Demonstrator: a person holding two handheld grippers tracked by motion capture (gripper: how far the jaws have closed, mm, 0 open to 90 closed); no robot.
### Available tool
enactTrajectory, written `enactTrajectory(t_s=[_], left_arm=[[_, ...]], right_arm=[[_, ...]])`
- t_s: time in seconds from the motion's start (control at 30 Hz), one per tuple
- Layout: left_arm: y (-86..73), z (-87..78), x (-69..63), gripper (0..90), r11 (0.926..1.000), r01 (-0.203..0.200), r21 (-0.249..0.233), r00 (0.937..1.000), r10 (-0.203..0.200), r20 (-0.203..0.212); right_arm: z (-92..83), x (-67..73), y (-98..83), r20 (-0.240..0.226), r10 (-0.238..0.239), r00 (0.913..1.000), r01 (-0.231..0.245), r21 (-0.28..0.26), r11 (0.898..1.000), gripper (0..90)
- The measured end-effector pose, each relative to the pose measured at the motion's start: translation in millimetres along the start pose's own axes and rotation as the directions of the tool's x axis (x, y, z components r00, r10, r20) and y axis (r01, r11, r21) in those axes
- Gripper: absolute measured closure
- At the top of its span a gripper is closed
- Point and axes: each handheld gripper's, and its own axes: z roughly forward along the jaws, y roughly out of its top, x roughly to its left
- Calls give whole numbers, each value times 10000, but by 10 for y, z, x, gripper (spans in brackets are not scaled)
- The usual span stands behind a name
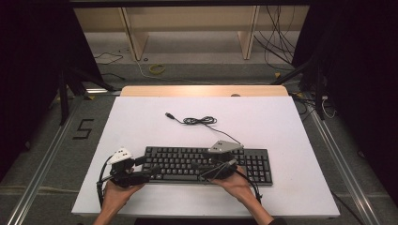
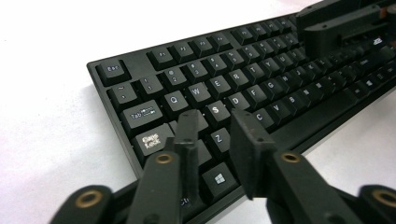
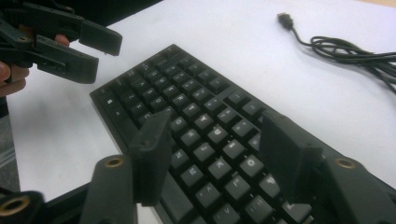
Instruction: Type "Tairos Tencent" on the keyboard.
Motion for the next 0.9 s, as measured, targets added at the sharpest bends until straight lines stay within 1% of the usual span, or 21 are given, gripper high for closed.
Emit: enactTrajectory(t_s=[0.13,0.37,0.47,0.53,0.57,0.6,0.67,0.9], left_arm=[[0,2,1,734,10000,-27,27,10000,27,-22],[-2,14,6,855,9997,-132,222,9998,136,-161],[0,12,16,891,9994,-208,278,9995,214,-212],[-2,16,21,892,9993,-185,335,9996,192,-190],[-5,21,24,892,9992,-182,366,9997,189,-176],[-6,24,27,892,9989,-202,415,9996,211,-195],[-6,27,31,893,9987,-194,474,9996,204,-203],[-11,45,47,893,9980,-120,613,9997,134,-221]], right_arm=[[0,0,0,0,0,10000,0,0,10000,752],[95,9,69,-63,77,10000,-76,179,9998,837],[143,26,100,-68,6,10000,-4,279,9996,866],[161,34,109,-79,16,10000,-13,331,9995,872],[201,48,121,-85,-57,9999,61,392,9992,884],[201,48,121,-85,-57,9999,61,392,9992,884],[258,59,132,-89,-8,10000,13,524,9986,900],[340,45,117,43,16,10000,-19,785,9969,900]])
